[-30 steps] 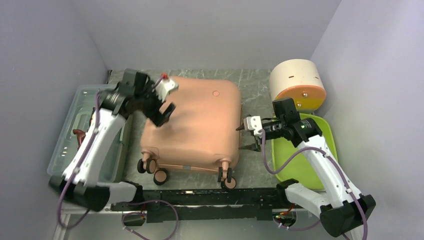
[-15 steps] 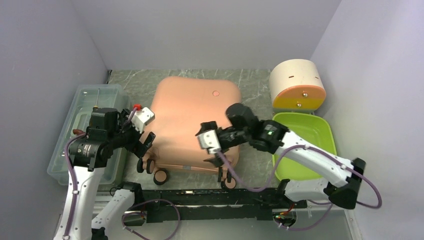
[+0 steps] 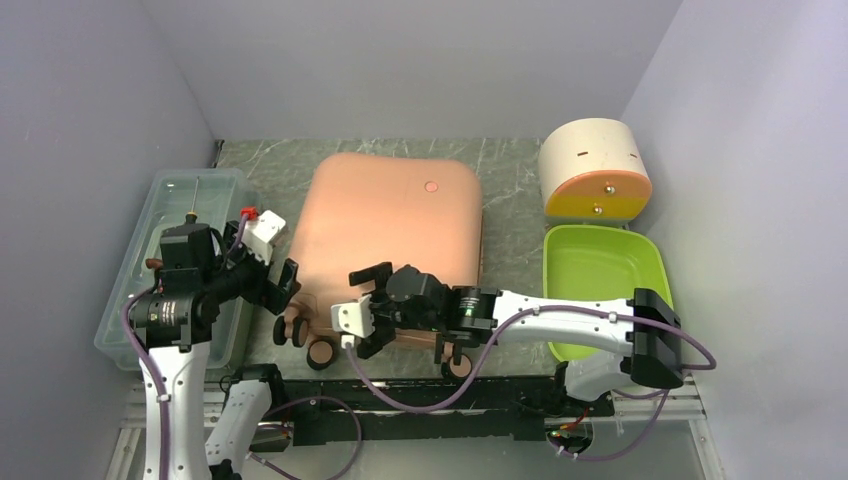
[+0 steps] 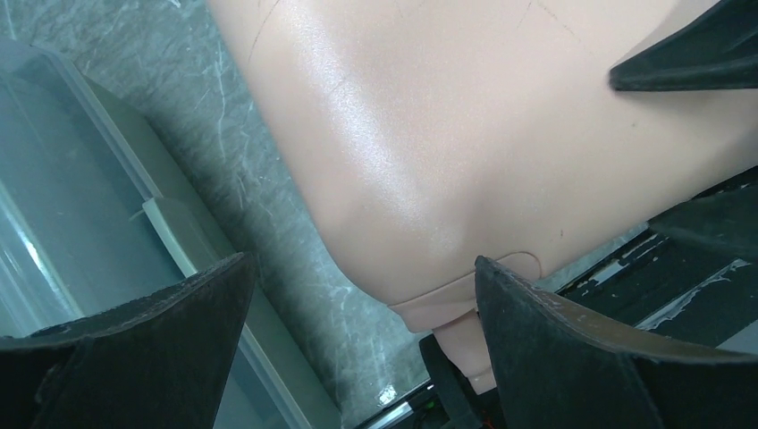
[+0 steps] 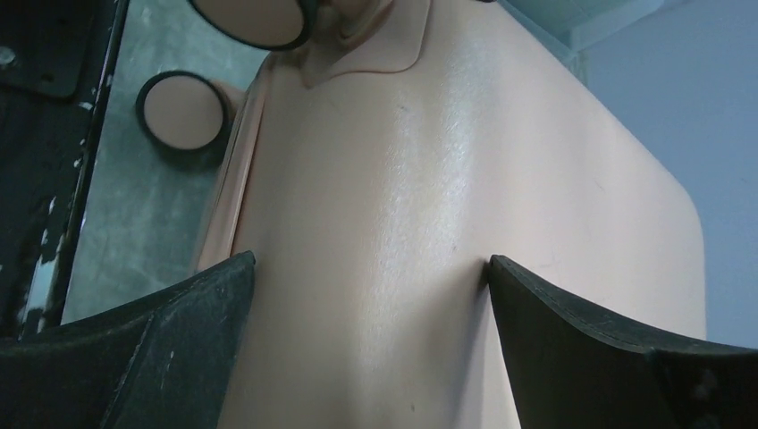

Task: Open, take out, and arrange the luggage
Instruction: Adjust the luggage at the center of the board.

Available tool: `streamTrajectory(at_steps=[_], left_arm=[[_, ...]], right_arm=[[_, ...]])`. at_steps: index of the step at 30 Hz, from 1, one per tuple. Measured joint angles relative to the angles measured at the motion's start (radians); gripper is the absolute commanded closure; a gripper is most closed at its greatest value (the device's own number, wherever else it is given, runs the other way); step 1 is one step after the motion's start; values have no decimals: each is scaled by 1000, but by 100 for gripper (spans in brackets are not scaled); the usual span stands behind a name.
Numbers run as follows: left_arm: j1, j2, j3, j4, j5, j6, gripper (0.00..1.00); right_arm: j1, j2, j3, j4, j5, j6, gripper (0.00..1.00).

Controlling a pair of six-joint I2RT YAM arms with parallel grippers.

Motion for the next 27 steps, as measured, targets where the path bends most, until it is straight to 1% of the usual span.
streamTrajectory(at_steps=[5,9,12,15,18,22,24,27], left_arm=[[25,20,18,-4,28,-2,1],[50,24,32,-2,56,-7,1],[71,26,35,0,80,-10,0],[84,31,35,2,99,-16,1],[90,33,35,3,108,-21,1],[91,28,35,5,113,-23,1],[91,25,35,6,113,-21,1],[91,24,35,11,110,-19,1]], right_arm=[[-25,53,10,93,8,58,0],[-109,143,107,96,-42,117,0],[-168,214,178,107,-49,138,0],[-231,277,257,93,-40,166,0],[-277,305,333,26,-24,212,0],[-326,274,395,-100,-30,274,0],[-364,212,407,-168,-46,283,0],[-457,79,409,-249,-77,289,0]])
